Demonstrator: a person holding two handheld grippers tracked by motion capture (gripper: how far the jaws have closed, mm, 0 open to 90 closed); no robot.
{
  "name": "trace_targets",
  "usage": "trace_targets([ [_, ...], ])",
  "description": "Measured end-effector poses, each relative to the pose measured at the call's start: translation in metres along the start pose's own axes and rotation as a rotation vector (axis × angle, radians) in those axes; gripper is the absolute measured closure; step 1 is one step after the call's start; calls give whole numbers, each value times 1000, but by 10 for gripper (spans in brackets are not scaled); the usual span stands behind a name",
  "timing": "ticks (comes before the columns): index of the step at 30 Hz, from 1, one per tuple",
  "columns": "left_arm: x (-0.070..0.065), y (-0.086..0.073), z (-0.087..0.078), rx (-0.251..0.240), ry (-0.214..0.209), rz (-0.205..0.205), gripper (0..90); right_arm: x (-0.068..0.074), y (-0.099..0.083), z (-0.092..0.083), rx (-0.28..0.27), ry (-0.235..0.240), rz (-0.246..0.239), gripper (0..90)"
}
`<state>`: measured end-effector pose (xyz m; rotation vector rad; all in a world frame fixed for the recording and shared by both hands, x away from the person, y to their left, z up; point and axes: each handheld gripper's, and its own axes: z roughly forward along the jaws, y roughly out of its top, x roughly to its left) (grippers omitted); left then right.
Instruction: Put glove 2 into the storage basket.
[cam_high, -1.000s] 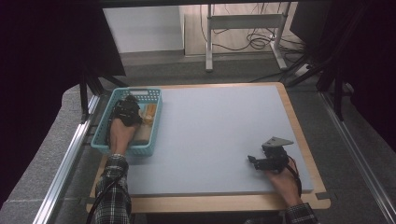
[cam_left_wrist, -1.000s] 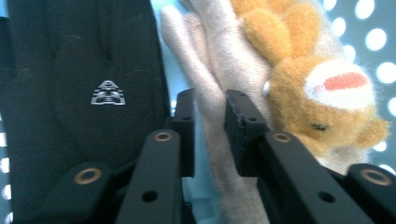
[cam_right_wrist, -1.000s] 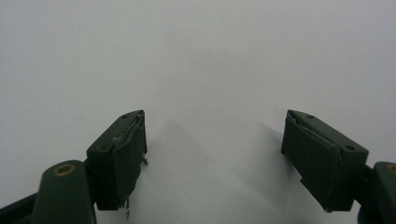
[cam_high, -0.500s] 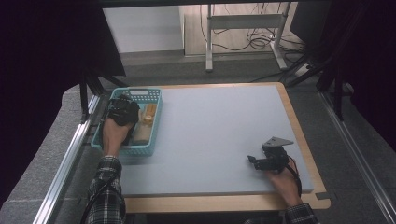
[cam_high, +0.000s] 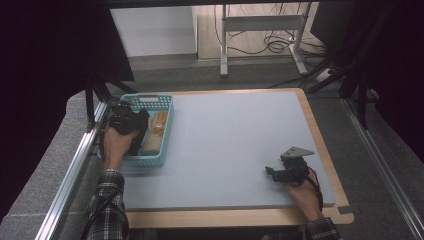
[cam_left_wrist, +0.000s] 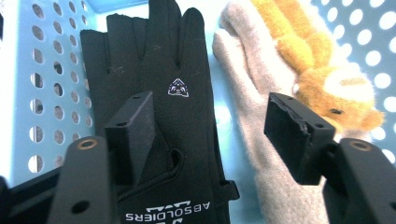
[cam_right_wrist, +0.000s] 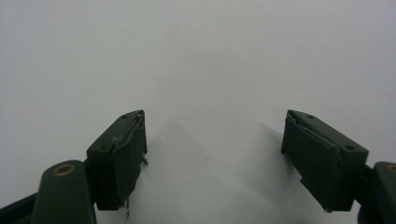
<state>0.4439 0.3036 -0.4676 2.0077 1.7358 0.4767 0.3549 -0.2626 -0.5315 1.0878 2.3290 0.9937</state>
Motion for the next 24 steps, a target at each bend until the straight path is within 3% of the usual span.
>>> trace_targets([
  [6, 0, -2, -6, -16, -9, -1, 282, 0, 0, 0, 0, 0, 0, 214],
  [24, 2, -12, -22, -98, -88, -33, 164, 0, 0, 0, 0, -1, 0, 214],
])
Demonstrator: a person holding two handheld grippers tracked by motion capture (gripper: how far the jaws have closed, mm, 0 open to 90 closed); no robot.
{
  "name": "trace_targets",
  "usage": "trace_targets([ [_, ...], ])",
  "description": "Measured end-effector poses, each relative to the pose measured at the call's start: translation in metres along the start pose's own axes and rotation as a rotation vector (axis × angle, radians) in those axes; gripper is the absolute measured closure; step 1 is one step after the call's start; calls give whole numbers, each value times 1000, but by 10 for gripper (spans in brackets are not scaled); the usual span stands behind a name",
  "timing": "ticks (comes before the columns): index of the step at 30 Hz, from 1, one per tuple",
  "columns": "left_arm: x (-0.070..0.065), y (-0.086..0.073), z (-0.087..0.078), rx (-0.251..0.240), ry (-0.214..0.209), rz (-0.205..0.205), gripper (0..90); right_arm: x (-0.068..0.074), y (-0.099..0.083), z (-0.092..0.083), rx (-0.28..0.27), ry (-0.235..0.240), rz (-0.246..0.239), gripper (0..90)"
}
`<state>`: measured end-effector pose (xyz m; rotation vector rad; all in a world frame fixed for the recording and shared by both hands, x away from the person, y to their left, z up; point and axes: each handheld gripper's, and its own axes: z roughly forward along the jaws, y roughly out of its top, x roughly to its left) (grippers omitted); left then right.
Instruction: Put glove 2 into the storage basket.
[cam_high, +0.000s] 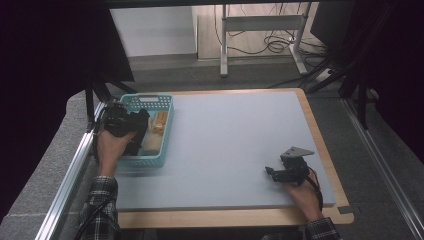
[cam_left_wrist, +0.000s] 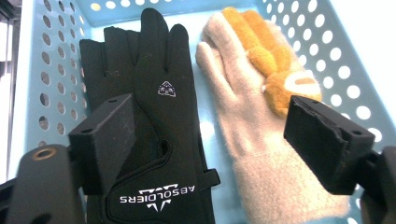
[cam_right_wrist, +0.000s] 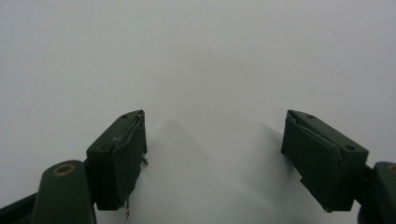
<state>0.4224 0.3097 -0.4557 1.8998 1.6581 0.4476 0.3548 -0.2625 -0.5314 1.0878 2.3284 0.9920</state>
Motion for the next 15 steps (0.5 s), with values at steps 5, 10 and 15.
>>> trace_targets([
  [5, -1, -2, -5, -11, -21, 3, 128, 0, 0, 0, 0, 0, 0, 214],
  [10, -3, -4, -10, -20, -29, 18, 107, 0, 0, 0, 0, -1, 0, 214],
  [15, -7, -5, -16, -32, -46, 27, 95, 0, 0, 0, 0, -1, 0, 214],
])
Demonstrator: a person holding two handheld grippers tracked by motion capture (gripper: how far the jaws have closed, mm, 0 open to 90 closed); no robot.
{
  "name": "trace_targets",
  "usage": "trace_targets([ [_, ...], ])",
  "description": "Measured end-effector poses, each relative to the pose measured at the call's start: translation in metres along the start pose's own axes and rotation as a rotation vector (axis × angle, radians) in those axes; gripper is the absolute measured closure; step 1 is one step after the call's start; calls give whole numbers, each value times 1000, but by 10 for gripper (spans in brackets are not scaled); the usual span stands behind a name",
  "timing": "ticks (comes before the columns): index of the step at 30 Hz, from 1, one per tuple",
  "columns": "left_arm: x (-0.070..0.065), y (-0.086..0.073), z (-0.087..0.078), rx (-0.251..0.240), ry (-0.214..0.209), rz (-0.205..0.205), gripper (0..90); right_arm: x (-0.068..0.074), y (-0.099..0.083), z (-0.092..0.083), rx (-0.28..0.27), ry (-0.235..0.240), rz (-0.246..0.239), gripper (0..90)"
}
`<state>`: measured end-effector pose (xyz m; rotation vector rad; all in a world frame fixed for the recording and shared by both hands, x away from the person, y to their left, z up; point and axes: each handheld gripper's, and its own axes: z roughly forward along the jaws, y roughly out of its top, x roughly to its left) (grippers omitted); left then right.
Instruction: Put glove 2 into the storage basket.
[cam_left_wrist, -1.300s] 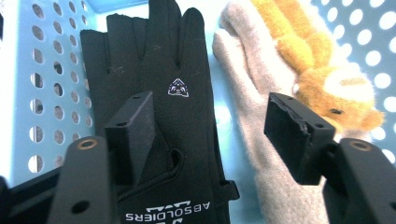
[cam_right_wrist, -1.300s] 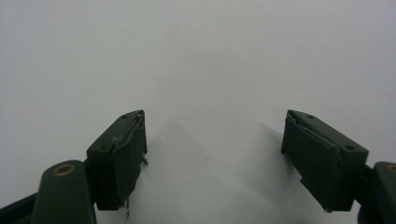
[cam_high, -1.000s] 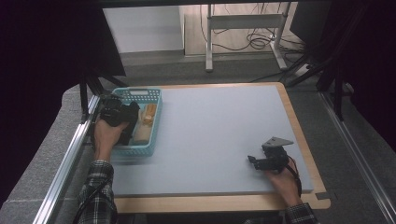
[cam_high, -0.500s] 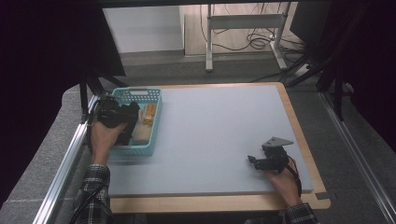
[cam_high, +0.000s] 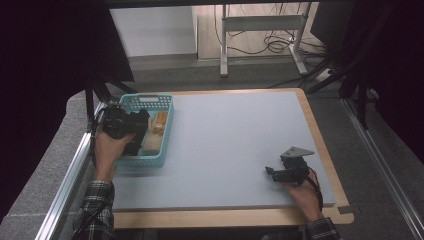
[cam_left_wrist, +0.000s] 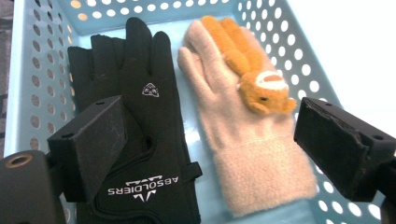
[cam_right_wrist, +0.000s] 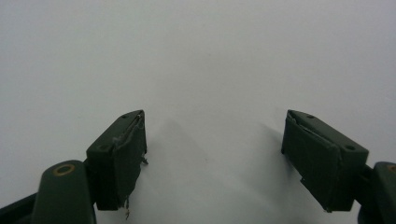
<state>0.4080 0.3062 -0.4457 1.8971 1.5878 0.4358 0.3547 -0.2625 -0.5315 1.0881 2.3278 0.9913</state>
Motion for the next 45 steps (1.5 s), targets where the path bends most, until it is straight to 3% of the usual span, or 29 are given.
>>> trace_targets([
  [18, -13, -9, -12, -31, -26, 48, 62, 0, 0, 0, 0, 0, -1, 214],
  [29, -16, -17, -20, -49, -32, 54, 63, 0, 0, 0, 0, -1, -1, 214],
  [45, -31, -29, -31, -89, -87, 104, 49, 0, 0, 0, 0, -2, -1, 213],
])
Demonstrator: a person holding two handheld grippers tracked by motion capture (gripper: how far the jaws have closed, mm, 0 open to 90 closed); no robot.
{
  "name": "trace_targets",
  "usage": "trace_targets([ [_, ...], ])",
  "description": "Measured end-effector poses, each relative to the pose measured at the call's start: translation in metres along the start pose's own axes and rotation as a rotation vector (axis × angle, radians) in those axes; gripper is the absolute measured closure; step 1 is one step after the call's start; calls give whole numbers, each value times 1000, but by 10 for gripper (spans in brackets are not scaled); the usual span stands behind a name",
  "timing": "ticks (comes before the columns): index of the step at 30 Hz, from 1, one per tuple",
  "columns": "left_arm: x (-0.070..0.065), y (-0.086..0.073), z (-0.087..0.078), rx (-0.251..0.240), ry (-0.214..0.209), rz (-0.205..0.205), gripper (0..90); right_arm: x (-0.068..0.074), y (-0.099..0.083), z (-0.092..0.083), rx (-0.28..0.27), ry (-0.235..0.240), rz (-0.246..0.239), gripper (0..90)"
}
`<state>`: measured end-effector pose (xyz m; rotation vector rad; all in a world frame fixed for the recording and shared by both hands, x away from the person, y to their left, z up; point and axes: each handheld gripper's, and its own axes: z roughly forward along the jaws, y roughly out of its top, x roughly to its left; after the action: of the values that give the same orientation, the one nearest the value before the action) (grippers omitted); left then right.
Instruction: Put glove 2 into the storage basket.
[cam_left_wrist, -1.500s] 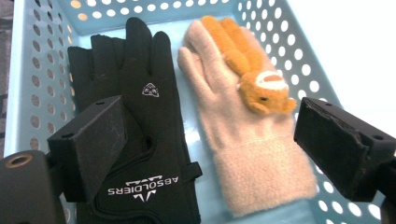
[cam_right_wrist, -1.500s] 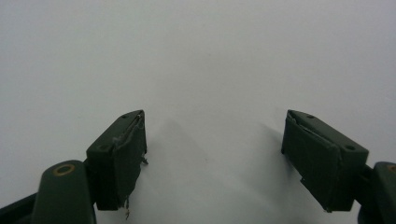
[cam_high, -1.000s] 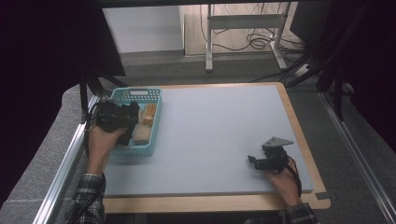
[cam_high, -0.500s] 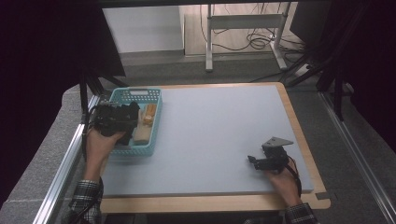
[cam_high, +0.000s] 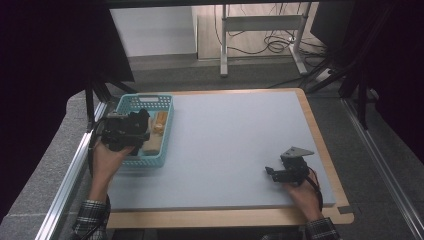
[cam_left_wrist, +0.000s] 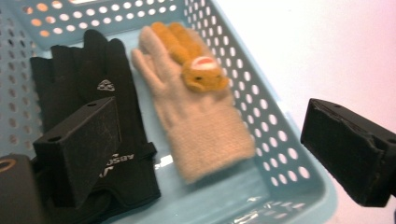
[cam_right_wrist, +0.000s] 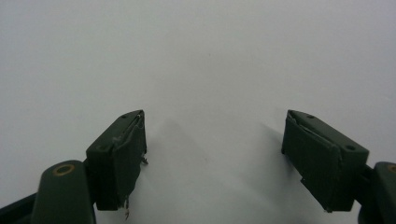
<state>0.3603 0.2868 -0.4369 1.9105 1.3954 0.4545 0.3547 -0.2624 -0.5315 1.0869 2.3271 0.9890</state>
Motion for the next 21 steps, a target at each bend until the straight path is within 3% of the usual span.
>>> trace_targets([
  [21, -31, -5, 3, -8, -43, 92, 25, 0, 0, 0, -1, -1, -1, 212],
])
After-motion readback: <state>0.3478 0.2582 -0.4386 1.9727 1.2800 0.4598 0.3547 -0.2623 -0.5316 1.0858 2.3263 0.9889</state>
